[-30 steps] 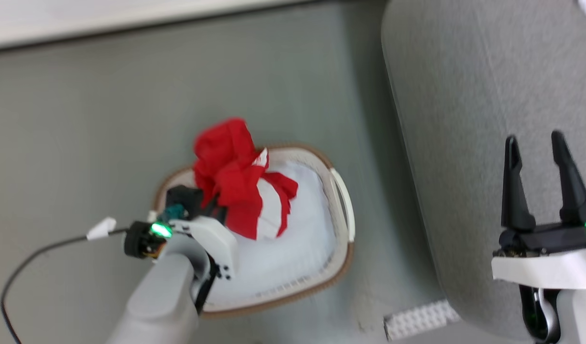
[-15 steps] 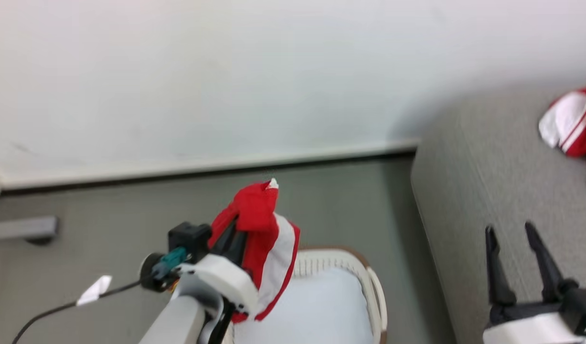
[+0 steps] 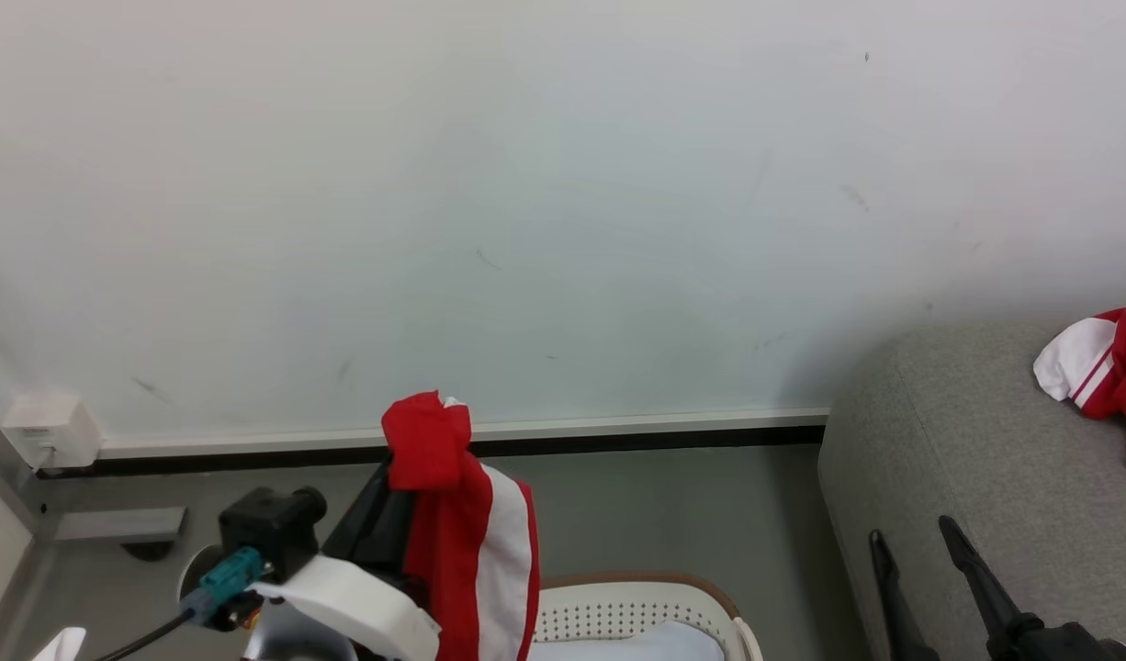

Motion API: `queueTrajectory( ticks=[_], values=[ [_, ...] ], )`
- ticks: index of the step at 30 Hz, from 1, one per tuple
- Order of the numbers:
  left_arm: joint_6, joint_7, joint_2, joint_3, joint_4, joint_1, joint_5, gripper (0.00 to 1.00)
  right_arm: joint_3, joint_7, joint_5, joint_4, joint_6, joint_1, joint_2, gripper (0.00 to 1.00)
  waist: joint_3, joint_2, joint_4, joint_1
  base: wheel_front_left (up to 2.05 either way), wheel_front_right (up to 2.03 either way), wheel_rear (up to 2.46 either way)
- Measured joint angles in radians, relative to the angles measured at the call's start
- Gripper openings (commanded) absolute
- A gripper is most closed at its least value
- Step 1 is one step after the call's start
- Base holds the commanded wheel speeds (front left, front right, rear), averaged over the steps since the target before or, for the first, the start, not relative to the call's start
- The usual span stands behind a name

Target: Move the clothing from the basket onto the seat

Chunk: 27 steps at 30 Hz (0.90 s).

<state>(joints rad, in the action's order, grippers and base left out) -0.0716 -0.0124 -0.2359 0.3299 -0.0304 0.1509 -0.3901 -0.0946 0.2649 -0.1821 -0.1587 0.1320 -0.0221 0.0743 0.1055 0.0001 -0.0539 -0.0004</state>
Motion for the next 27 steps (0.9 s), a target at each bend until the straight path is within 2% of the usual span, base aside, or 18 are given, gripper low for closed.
queueTrajectory(
  ticks=[4, 12, 16, 22, 27],
  values=[
    [-0.008, 0.033, -0.010, 0.003, -0.077, -0.021, -0.005, 0.00, -0.107, 0.000, -0.037, 0.008, 0.000, 0.020, 0.049, 1.00, 0.000, 0.0000, 0.006, 0.0001, 0.00, 0.00, 0.00],
    [0.001, 0.077, -0.019, 0.037, -0.153, -0.028, -0.006, 0.00, -0.493, -0.065, -0.187, 0.053, 0.000, 0.227, 0.206, 1.00, -0.018, 0.0000, 0.019, 0.0004, 0.00, 0.00, 0.00],
    [0.016, 0.091, -0.012, 0.064, -0.165, -0.015, -0.007, 0.00, -0.663, -0.098, -0.255, 0.057, 0.000, 0.371, 0.260, 1.00, -0.024, 0.0000, 0.029, 0.0004, 0.00, 0.00, 0.00],
    [0.047, 0.100, 0.008, 0.117, -0.167, 0.006, -0.009, 0.00, -0.866, -0.095, -0.322, -0.023, 0.000, 0.555, 0.281, 1.00, -0.024, 0.0000, 0.040, 0.0004, 0.00, 0.00, 0.00],
    [0.077, 0.109, 0.035, 0.168, -0.175, 0.023, -0.017, 0.00, -0.999, -0.076, -0.405, -0.137, 0.000, 0.627, 0.243, 1.00, -0.020, 0.0000, 0.048, 0.0004, 0.00, 0.00, 0.00]
  ],
)
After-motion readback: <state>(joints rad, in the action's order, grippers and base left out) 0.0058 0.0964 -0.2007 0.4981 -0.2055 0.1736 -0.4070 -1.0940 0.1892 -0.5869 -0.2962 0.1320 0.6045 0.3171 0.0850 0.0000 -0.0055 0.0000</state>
